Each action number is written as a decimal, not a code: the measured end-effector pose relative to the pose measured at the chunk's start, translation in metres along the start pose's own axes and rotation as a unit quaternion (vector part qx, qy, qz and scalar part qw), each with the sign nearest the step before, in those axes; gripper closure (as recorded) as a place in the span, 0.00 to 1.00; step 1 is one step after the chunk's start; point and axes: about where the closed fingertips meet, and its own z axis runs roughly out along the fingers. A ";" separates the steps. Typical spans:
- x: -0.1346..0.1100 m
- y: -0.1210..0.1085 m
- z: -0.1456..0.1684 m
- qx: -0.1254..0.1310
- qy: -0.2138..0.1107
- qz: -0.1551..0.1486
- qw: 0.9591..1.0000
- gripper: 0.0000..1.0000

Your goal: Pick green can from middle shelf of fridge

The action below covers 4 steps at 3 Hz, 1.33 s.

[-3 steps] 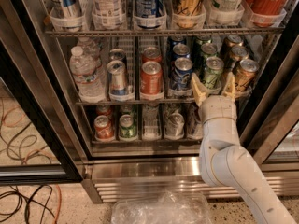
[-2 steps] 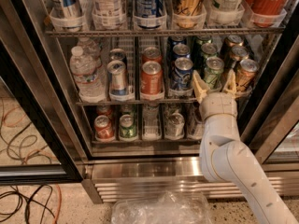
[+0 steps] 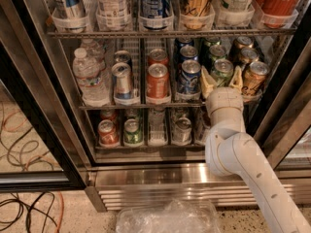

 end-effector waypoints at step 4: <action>0.000 0.000 0.001 0.001 0.000 0.001 1.000 1.00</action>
Offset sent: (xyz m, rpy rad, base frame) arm 0.0007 -0.0005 0.0000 0.0013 0.0003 -0.0008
